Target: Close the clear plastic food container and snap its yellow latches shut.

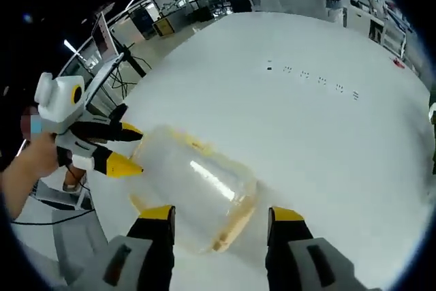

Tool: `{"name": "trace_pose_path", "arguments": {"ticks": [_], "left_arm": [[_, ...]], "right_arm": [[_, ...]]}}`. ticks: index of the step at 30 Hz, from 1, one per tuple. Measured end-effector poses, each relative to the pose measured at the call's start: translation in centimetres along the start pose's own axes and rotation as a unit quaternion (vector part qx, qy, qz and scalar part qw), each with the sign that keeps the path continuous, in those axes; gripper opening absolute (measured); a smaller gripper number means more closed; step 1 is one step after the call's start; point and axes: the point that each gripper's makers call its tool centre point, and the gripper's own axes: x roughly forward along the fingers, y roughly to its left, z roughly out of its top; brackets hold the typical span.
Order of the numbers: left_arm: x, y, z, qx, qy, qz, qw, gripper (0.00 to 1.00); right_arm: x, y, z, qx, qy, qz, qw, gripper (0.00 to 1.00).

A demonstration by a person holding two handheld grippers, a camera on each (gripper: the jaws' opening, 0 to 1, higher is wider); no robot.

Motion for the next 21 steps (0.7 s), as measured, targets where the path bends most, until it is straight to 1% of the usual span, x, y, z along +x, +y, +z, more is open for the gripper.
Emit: {"name": "trace_pose_path", "arguments": {"ticks": [2, 4, 5, 6, 7, 9, 15, 17, 20, 21], "left_arm": [[0.1, -0.1, -0.1, -0.017, 0.000, -0.005, 0.9998, 0.45], [0.0, -0.3, -0.2, -0.026, -0.002, -0.010, 0.9996, 0.42], [0.0, -0.3, -0.3, -0.032, -0.002, -0.012, 0.9994, 0.42], [0.0, -0.4, -0.3, -0.033, -0.004, -0.013, 0.9994, 0.41], [0.0, -0.4, -0.3, -0.035, -0.006, -0.015, 0.9993, 0.40], [0.0, -0.7, -0.4, -0.043, -0.007, -0.022, 0.9988, 0.38], [0.1, -0.8, -0.4, -0.036, -0.006, -0.024, 0.9991, 0.36], [0.1, -0.8, -0.4, -0.032, -0.005, -0.025, 0.9991, 0.35], [0.2, -1.0, -0.4, -0.027, -0.002, -0.024, 0.9993, 0.34], [0.2, -0.9, -0.4, -0.026, -0.002, -0.024, 0.9994, 0.33]], "right_arm": [[0.3, 0.0, -0.3, 0.006, -0.002, 0.001, 1.0000, 0.51], [0.5, 0.5, -0.8, 0.019, 0.000, 0.013, 0.9997, 0.49], [0.6, 0.7, -0.9, 0.016, 0.000, 0.014, 0.9998, 0.45], [0.7, 1.0, -0.9, 0.029, -0.007, 0.023, 0.9993, 0.45], [0.7, 0.9, -0.9, 0.038, -0.009, 0.022, 0.9990, 0.45], [0.7, 0.8, -0.9, 0.034, -0.011, 0.022, 0.9991, 0.45], [0.7, 0.9, -0.9, 0.033, -0.018, 0.031, 0.9988, 0.44], [0.8, 1.0, -1.0, 0.042, -0.019, 0.037, 0.9982, 0.44], [0.8, 1.0, -1.0, 0.040, -0.018, 0.040, 0.9982, 0.42], [0.9, 1.2, -1.1, 0.042, -0.012, 0.043, 0.9981, 0.41]]}}
